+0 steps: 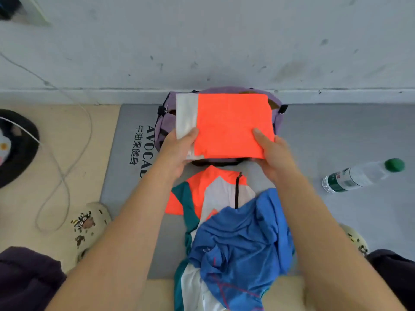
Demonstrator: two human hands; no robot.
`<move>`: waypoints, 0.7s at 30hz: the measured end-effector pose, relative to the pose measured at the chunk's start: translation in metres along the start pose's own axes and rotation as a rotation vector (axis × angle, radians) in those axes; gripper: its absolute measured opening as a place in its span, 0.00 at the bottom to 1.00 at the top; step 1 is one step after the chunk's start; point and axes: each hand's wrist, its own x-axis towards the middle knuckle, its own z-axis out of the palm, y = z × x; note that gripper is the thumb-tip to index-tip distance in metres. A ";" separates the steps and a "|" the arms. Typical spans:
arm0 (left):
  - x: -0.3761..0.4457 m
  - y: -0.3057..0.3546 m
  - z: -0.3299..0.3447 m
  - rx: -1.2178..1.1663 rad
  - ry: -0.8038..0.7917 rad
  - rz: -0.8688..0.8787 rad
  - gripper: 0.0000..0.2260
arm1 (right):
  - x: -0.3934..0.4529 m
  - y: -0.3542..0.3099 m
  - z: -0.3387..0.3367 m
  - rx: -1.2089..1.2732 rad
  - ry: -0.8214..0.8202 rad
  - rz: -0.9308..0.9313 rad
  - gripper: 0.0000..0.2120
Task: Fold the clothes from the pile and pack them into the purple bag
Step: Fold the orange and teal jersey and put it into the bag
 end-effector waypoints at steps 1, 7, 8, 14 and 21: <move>0.012 0.009 0.006 0.060 0.032 0.012 0.08 | 0.012 -0.011 0.005 -0.047 0.026 0.006 0.05; 0.071 0.019 0.026 0.120 0.007 -0.168 0.04 | 0.076 -0.034 0.020 -0.185 0.140 0.148 0.13; 0.079 0.019 0.027 0.108 -0.027 -0.144 0.05 | 0.084 -0.036 0.020 -0.207 0.118 0.129 0.12; 0.116 0.010 0.014 0.166 0.058 -0.166 0.16 | 0.118 -0.028 0.026 -0.318 0.092 0.167 0.10; 0.147 0.009 -0.004 0.550 0.259 0.219 0.15 | 0.149 -0.013 0.039 -0.541 0.067 -0.048 0.10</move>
